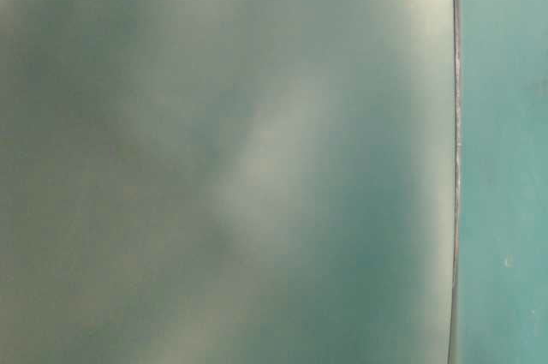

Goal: Lift the orange cup with left arm.
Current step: 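Move the left gripper open toward the orange cup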

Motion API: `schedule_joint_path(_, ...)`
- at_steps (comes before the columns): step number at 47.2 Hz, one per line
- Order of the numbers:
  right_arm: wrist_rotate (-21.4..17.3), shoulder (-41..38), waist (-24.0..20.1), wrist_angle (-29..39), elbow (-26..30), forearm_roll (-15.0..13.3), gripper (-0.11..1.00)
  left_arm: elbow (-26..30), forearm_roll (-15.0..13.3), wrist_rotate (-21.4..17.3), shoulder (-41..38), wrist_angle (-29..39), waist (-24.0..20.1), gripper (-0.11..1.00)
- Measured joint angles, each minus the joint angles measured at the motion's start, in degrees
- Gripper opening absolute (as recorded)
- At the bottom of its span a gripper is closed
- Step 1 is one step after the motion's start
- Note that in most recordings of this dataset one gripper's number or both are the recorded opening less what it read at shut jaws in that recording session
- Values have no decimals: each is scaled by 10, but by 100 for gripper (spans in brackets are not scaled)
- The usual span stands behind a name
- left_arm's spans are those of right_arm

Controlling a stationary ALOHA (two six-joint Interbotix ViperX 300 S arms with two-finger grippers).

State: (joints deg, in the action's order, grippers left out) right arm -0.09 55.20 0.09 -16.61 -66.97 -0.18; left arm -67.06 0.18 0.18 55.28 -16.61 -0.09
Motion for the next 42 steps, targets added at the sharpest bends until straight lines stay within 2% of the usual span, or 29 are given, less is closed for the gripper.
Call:
schedule_joint_path(8,3,-1,0,11,8,0,0,5,2,0,-1,51,1,0)
schedule_joint_path(22,3,-2,0,19,16,0,0,28,3,9,-38,59,1,0)
schedule_joint_path(30,3,-4,0,20,16,0,0,58,3,9,-103,59,1,0)
schedule_joint_path(42,3,-4,1,26,16,0,0,131,3,3,-246,69,4,0)
